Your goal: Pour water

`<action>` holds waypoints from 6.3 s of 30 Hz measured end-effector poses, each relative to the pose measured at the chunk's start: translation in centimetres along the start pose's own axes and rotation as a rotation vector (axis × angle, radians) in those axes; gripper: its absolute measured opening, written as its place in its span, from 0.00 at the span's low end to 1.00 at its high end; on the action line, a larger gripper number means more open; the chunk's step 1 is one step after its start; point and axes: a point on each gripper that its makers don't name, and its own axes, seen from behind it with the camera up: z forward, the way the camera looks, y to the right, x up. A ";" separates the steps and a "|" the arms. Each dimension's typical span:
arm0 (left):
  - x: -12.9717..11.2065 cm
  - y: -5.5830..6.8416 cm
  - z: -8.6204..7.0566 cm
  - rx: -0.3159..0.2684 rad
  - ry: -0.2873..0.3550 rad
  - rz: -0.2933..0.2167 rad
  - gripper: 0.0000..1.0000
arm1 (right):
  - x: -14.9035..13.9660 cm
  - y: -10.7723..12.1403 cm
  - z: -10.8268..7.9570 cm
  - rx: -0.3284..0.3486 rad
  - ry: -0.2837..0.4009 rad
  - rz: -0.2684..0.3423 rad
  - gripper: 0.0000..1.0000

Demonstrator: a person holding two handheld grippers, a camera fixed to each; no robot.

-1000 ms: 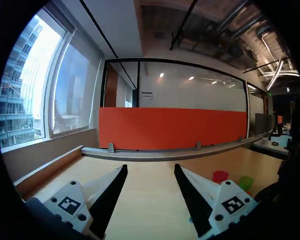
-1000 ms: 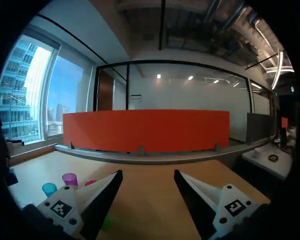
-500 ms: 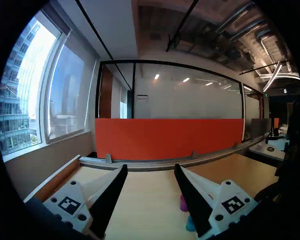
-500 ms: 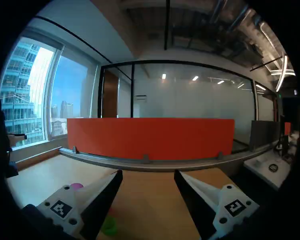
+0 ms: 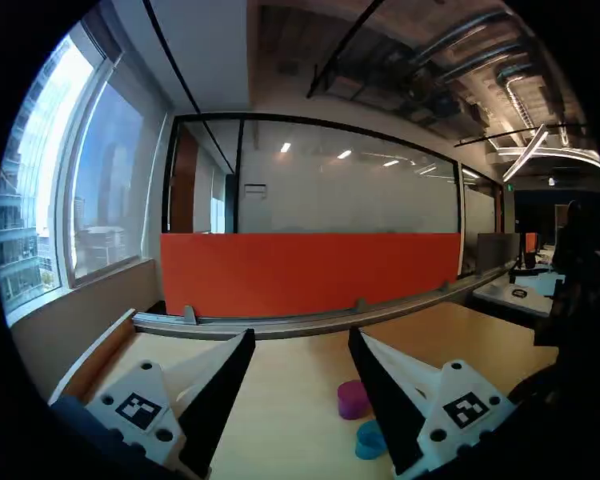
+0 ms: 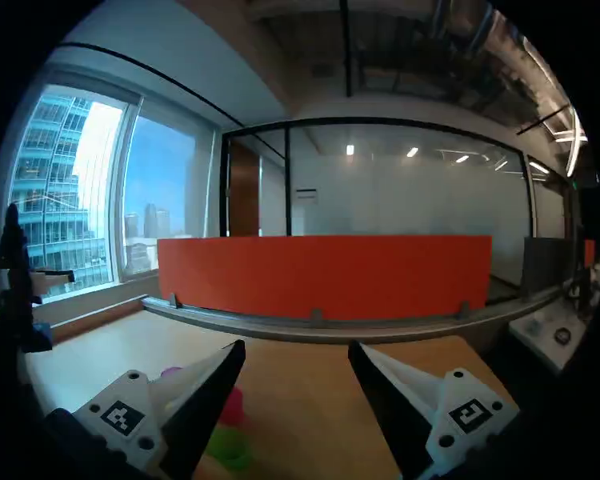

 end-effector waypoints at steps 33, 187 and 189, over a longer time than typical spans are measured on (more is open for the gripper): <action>-3.3 7.2 -0.4 -0.335 -0.057 0.061 0.86 | -1.9 -8.7 -0.3 0.396 -0.093 -0.063 0.99; -25.6 12.1 4.8 -0.480 -0.514 0.142 0.84 | -23.4 -10.1 3.8 0.467 -0.475 -0.169 0.90; -24.9 12.0 4.6 -0.474 -0.498 0.136 0.84 | -22.8 -10.2 3.8 0.465 -0.463 -0.170 0.90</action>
